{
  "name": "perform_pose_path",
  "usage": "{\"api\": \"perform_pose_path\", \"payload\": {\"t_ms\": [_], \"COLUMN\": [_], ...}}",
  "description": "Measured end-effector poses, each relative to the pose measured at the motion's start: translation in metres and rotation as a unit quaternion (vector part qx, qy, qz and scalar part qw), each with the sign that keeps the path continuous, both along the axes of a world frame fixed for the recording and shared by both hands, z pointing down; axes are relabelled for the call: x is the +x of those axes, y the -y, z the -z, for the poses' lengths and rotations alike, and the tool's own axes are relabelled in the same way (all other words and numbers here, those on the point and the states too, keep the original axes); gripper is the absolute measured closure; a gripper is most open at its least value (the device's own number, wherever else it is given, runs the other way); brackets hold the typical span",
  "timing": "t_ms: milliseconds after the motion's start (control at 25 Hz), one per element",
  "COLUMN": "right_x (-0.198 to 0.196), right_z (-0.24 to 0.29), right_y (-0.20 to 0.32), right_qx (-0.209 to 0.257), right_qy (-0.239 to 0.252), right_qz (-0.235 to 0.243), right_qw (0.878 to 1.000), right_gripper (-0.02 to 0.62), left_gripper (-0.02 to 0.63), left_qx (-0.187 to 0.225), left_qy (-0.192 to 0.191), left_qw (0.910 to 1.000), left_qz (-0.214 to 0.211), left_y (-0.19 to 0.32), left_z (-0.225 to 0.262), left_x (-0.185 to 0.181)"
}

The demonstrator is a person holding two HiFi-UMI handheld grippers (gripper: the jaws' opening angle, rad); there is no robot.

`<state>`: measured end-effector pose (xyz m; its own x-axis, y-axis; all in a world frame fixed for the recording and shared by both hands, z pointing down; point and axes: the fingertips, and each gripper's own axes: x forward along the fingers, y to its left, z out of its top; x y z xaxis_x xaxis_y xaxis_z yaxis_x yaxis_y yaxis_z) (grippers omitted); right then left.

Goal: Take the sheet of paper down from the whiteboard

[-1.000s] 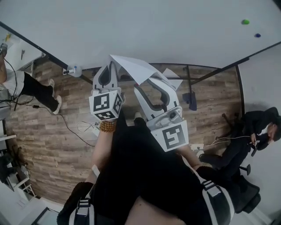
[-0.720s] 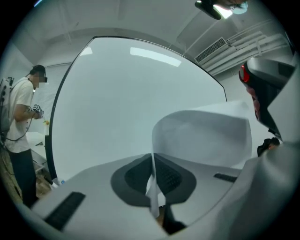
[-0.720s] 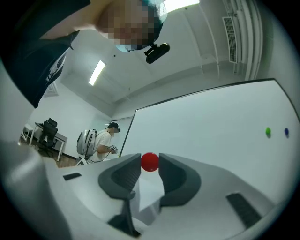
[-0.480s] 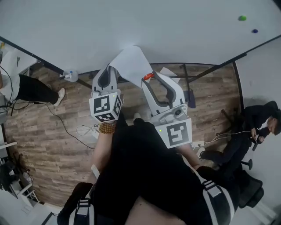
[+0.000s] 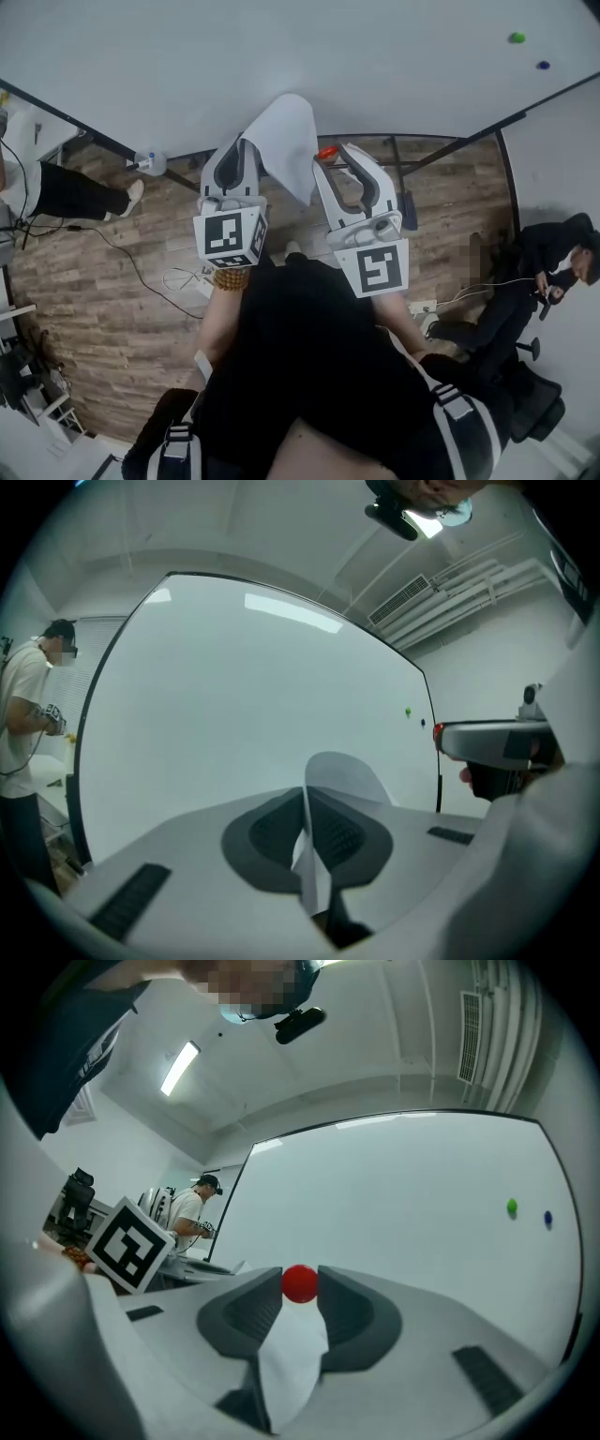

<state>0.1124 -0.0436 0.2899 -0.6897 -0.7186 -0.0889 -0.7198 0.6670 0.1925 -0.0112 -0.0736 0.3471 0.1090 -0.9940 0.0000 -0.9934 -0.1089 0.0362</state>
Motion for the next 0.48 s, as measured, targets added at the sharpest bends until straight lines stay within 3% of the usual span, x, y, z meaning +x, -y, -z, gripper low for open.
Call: {"api": "perform_pose_path", "payload": {"t_ms": [480], "right_x": [0.000], "right_z": [-0.004], "right_y": [0.001], "right_qx": [0.001], "right_qy": [0.000], "right_qz": [-0.009], "right_qw": [1.000], "right_gripper": [0.480], "left_gripper": [0.597], "left_qx": [0.026], "left_qy": [0.022], "left_qw": [0.9994], "left_qz": [0.002], "left_y": [-0.008], "left_z": [0.015], "left_x": [0.007]}}
